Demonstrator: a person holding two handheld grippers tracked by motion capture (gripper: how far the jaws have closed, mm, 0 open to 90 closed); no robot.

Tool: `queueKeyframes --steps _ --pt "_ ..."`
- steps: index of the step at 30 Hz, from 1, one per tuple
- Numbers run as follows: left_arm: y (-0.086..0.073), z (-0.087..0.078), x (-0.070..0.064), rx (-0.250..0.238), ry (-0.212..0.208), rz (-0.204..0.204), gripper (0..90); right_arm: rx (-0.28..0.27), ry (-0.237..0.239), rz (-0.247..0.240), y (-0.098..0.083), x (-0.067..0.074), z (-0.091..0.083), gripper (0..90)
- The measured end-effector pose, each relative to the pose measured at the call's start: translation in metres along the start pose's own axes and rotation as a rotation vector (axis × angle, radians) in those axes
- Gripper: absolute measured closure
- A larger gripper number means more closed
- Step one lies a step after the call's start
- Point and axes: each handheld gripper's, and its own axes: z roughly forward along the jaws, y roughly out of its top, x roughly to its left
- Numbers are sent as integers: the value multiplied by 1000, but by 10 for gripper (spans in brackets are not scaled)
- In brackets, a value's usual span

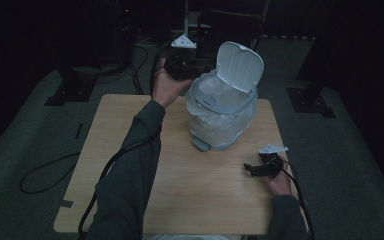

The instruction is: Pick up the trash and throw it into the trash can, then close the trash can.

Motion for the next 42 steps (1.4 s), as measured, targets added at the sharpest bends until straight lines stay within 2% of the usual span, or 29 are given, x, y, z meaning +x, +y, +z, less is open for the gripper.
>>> queueKeyframes --steps 6,11,18,23,29,33,39,42 --pt "0 1 3 -2 3 -10 646 0 1 -1 0 0 0 113" --pt "2 3 -1 -8 1 -10 618 0 1 0 0 0 0 113" --pt "17 7 -8 -17 -16 12 597 2 1 0 0 0 0 113" --pt "25 17 -9 -12 -17 27 583 1 -1 3 0 1 0 113" --pt "36 36 -8 -19 -25 26 571 2 -2 3 0 1 0 113" --pt "49 57 -7 6 7 50 565 1 -4 3 0 1 0 113" --pt "61 88 -8 -21 34 22 539 2 -5 6 -1 2 -1 113" --pt "62 99 -12 -38 82 44 535 2 -4 5 -1 2 -1 113"
